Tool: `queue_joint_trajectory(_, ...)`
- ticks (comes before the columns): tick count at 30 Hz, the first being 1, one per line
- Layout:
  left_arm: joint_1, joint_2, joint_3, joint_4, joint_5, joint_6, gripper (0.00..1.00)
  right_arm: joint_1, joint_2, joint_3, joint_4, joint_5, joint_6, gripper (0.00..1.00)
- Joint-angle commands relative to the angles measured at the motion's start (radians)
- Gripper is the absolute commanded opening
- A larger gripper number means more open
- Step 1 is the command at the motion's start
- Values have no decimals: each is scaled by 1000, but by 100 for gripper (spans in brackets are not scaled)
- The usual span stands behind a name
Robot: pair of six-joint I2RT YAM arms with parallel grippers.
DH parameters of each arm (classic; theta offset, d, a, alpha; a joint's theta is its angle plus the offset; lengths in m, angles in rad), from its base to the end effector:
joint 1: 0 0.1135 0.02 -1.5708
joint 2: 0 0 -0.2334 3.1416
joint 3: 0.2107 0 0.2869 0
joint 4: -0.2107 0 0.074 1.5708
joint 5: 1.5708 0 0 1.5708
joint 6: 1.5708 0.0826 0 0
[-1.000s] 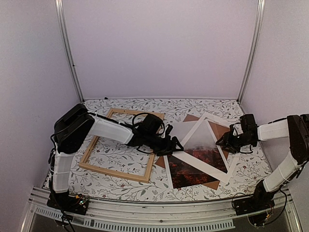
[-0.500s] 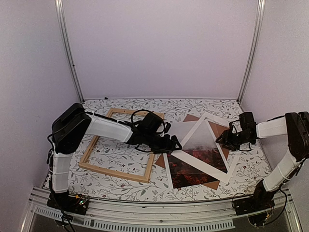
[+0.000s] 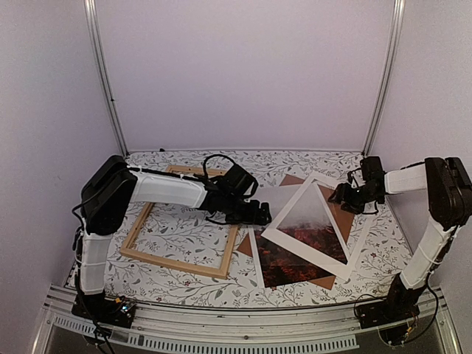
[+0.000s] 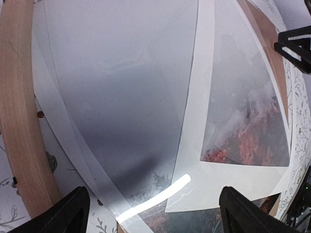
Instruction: Put the photo into the frame
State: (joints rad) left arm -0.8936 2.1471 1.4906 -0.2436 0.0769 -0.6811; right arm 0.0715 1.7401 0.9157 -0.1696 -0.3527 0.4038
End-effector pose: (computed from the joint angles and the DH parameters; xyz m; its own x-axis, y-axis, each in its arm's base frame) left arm 0.3104 -0.3962 0.0630 -0.8894 0.1044 -0.4450 0.3178 0.8409 -0.4381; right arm 0.3735 0.0554 0.0513 -0.8690 0.3074 -0.3877 0.0941 0.8719 0.4805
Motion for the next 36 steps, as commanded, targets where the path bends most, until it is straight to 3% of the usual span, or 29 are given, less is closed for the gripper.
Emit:
queue_joint_trajectory(1, 9, 46, 30, -79, -61, 24, 96, -2, 80, 107, 4, 7, -20, 68)
queue_joint_trajectory(23, 18, 49, -53, 39, 39, -40, 93, 4, 474, 575, -122, -8, -5, 70)
queue_joint_trajectory(36, 35, 43, -87, 92, 84, -67, 92, 16, 507, 620, -162, -146, 7, 65)
